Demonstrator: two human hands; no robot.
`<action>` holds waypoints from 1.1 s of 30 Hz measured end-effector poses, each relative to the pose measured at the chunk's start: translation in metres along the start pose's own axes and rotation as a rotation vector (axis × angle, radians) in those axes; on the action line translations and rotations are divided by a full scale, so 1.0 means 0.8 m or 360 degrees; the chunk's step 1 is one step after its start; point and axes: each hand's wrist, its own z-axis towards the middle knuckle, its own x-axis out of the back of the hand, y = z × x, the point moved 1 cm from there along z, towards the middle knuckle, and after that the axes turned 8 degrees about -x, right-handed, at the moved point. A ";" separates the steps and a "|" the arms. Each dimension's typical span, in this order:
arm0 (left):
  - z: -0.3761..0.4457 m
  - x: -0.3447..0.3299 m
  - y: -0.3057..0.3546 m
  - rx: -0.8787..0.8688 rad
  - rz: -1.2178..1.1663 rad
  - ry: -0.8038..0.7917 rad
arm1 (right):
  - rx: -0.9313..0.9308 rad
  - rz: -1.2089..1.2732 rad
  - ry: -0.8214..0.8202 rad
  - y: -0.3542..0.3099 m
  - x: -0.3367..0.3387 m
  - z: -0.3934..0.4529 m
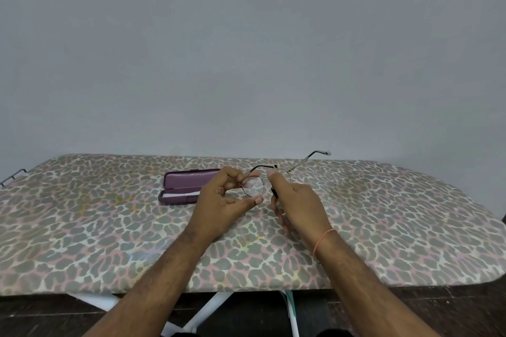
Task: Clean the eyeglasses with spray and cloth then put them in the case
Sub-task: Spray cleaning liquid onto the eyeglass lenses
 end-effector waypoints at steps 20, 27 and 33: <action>-0.001 0.002 0.001 0.0050 -0.0010 0.0032 | -0.0021 0.0210 0.0124 0.031 0.064 0.014; -0.001 0.004 -0.009 0.0121 -0.0065 -0.0071 | -0.0043 0.0287 0.0147 0.049 0.067 0.020; -0.001 0.002 -0.005 0.0137 -0.0104 -0.0123 | -0.0068 0.0256 0.0117 0.046 0.065 0.023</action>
